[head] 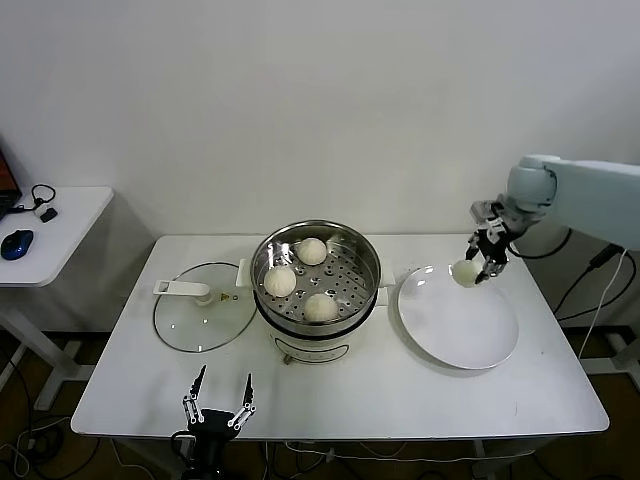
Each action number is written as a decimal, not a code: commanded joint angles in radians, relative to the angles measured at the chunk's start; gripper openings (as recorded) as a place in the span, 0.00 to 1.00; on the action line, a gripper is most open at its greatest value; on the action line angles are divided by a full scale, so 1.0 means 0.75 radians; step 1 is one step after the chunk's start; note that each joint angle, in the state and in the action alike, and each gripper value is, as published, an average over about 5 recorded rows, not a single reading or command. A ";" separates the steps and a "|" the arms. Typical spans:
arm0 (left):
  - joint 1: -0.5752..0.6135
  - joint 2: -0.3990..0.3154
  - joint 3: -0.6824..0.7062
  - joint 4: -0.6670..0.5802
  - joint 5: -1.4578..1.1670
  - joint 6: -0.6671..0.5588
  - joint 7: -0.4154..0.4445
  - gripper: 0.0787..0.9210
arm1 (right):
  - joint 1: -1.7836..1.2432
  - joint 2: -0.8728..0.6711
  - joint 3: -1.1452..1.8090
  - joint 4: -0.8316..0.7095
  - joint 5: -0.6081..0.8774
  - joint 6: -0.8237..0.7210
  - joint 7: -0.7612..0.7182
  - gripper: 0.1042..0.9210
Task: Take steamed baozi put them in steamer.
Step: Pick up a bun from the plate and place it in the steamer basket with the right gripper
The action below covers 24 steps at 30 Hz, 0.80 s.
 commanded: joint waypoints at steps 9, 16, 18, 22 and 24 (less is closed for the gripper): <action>-0.003 -0.065 0.017 -0.014 -0.009 0.009 0.006 0.88 | 0.504 0.319 -0.129 0.422 0.553 -0.184 0.085 0.57; -0.004 -0.065 0.007 -0.025 -0.027 0.012 0.007 0.88 | 0.373 0.506 -0.040 0.306 0.580 -0.214 0.124 0.57; -0.004 -0.065 0.005 -0.030 -0.031 0.014 0.007 0.88 | 0.312 0.549 -0.021 0.255 0.575 -0.220 0.134 0.57; -0.004 -0.065 -0.002 -0.032 -0.041 0.017 0.006 0.88 | 0.192 0.607 0.007 0.172 0.556 -0.230 0.149 0.57; -0.005 -0.065 -0.008 -0.029 -0.044 0.016 0.006 0.88 | 0.149 0.618 0.013 0.150 0.539 -0.232 0.153 0.57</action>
